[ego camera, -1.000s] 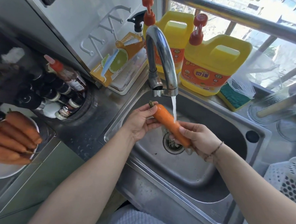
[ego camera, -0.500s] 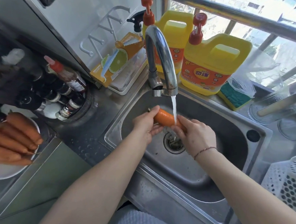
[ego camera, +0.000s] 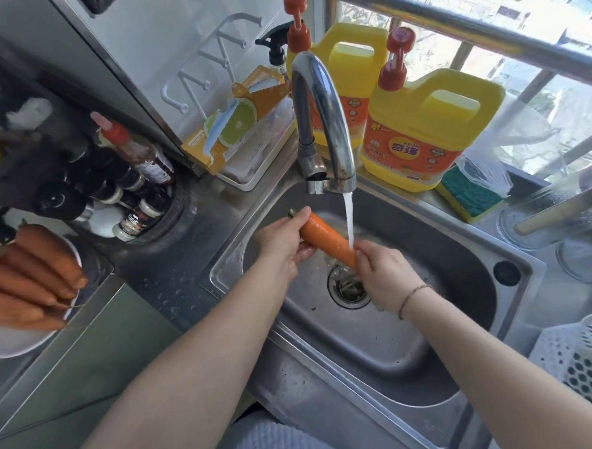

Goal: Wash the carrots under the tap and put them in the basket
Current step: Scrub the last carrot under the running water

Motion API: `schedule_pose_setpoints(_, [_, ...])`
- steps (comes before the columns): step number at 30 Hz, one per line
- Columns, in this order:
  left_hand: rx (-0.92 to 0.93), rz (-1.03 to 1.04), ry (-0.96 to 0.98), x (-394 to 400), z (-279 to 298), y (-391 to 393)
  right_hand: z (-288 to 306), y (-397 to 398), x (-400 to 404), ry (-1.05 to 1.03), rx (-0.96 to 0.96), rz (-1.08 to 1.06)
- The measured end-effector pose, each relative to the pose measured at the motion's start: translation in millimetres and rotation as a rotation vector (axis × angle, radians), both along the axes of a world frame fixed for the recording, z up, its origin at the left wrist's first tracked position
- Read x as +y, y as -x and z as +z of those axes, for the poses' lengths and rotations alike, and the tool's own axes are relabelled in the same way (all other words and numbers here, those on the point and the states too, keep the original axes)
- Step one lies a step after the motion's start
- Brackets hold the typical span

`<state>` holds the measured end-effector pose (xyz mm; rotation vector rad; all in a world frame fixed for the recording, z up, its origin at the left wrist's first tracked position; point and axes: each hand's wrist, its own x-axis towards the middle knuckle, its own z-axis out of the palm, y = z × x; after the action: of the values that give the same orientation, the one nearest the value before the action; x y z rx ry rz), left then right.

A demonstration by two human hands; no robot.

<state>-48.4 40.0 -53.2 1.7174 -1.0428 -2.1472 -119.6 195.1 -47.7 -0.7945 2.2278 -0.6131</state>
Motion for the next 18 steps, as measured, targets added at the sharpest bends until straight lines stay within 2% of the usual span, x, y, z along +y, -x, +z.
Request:
schedule_pose_setpoints(1, [-0.007, -0.002, 0.009, 2.6, -0.6, 1.6, -1.0, -3.0, -0.4, -0.077, 0.113, 0.052])
schedule_pose_setpoints(3, [-0.016, -0.022, 0.045, 7.4, -1.1, 3.9, -5.5, -8.4, -1.2, -0.162, 0.198, 0.028])
schedule_pose_setpoints(5, [0.005, -0.067, 0.089, 8.9, -0.6, 6.8, -6.5, -6.6, -4.9, -0.165, 0.116, -0.019])
schedule_pose_setpoints(6, [0.021, -0.098, 0.102, 8.5, 1.0, 6.5, -5.2, -4.1, -6.6, -0.125, -0.031, -0.064])
schedule_pose_setpoints(7, [0.04, -0.131, 0.104, 6.0, 1.3, 5.3, -5.1, -1.1, -7.4, -0.068, -0.263, -0.138])
schedule_pose_setpoints(9, [0.099, -0.158, 0.069, -2.6, 3.7, -0.3, -2.0, 2.8, -1.9, 0.115, -0.858, -0.321])
schedule_pose_setpoints(10, [0.133, -0.152, 0.057, -7.8, 4.4, -2.8, 0.1, 3.5, 2.2, 0.244, -1.094, -0.406])
schedule_pose_setpoints(11, [0.15, -0.139, 0.059, -13.1, 3.4, -5.0, 0.6, 2.8, 5.1, 0.349, -1.231, -0.461])
schedule_pose_setpoints(12, [0.158, -0.112, 0.056, -17.0, 2.2, -6.5, -0.3, 1.3, 5.7, 0.413, -1.248, -0.488])
schedule_pose_setpoints(13, [0.149, -0.089, 0.061, -18.6, 1.7, -6.4, -1.1, -1.1, 3.7, 0.421, -1.103, -0.48])
schedule_pose_setpoints(14, [0.134, -0.063, 0.064, -18.3, 2.8, -6.0, -3.4, -5.2, 0.9, 0.37, -0.815, -0.43])
schedule_pose_setpoints(16, [0.072, 0.007, 0.078, -13.9, 4.7, -2.9, -11.4, -11.5, -2.6, 0.266, -0.085, -0.279])
schedule_pose_setpoints(17, [0.047, 0.038, 0.084, -11.1, 3.6, -1.3, -17.1, -15.0, -1.8, 0.266, 0.167, -0.224])
schedule_pose_setpoints(18, [0.028, 0.068, 0.091, -8.8, 2.4, -0.7, -21.8, -19.3, 0.1, 0.284, 0.305, -0.192])
